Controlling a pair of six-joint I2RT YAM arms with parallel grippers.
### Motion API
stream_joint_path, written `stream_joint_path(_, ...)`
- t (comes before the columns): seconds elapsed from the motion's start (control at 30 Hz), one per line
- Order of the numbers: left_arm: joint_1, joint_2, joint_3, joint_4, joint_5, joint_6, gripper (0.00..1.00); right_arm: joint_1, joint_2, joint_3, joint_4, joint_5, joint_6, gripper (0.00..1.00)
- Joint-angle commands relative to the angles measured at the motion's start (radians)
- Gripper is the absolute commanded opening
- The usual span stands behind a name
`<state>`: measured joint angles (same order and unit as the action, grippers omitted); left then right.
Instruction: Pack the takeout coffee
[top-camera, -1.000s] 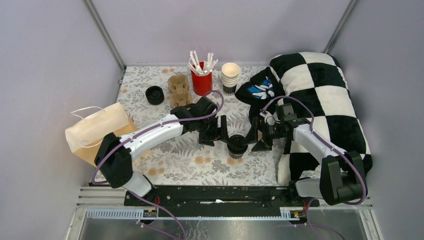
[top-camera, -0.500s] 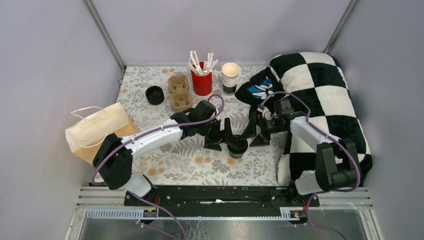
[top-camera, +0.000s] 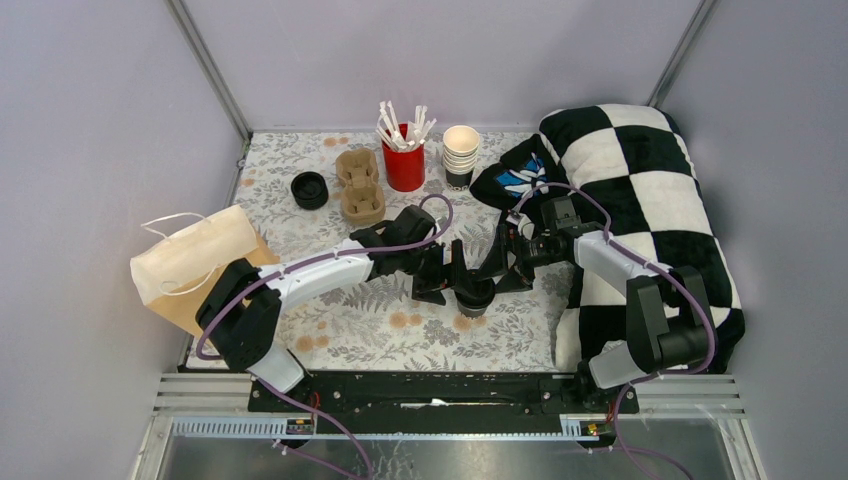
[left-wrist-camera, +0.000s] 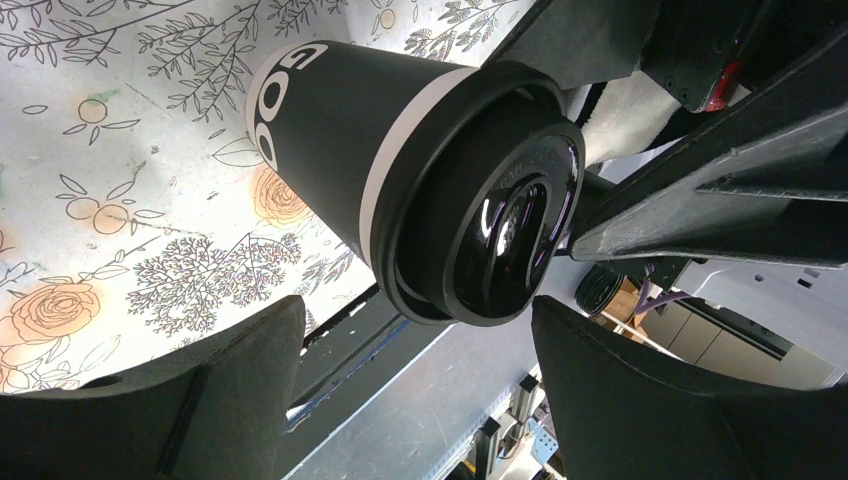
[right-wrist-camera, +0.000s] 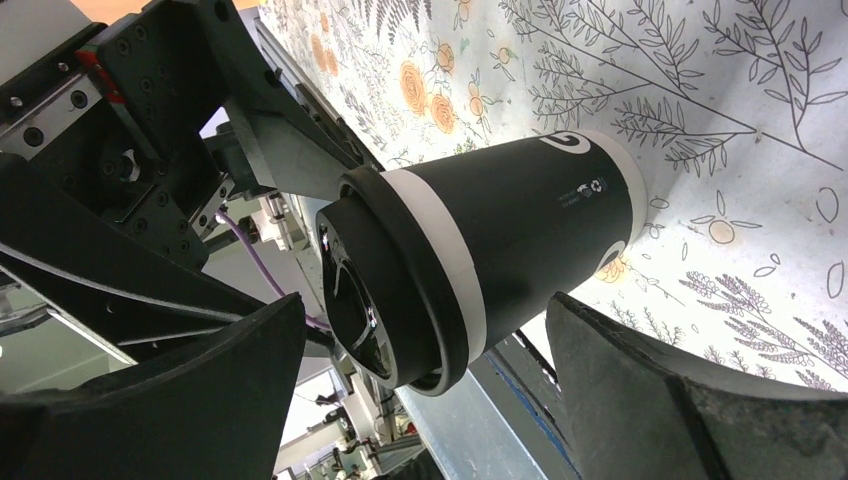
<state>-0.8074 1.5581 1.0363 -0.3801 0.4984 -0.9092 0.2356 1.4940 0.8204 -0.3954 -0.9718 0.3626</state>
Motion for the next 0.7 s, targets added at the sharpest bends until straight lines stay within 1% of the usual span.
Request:
stream_joint_path(0.0,0.000,0.005,0.004,0.051,0.020,0.012,0.86,0.011,0.025,0.017,0.034,-0.043,0.007,0.95)
stream_joint_path(0.13,0.001,0.003,-0.026,0.059,0.019,0.008,0.85,0.011,0.049,0.013,0.047,-0.041,0.016,0.93)
stream_joint_path(0.37,0.002,-0.015,-0.086,0.069,0.005,0.006,0.81,0.010,0.066,-0.086,0.175,-0.068,0.103,0.87)
stream_joint_path(0.67,0.008,-0.015,-0.174,0.102,-0.026,0.015,0.78,-0.025,0.120,-0.103,0.179,0.002,0.100,0.80)
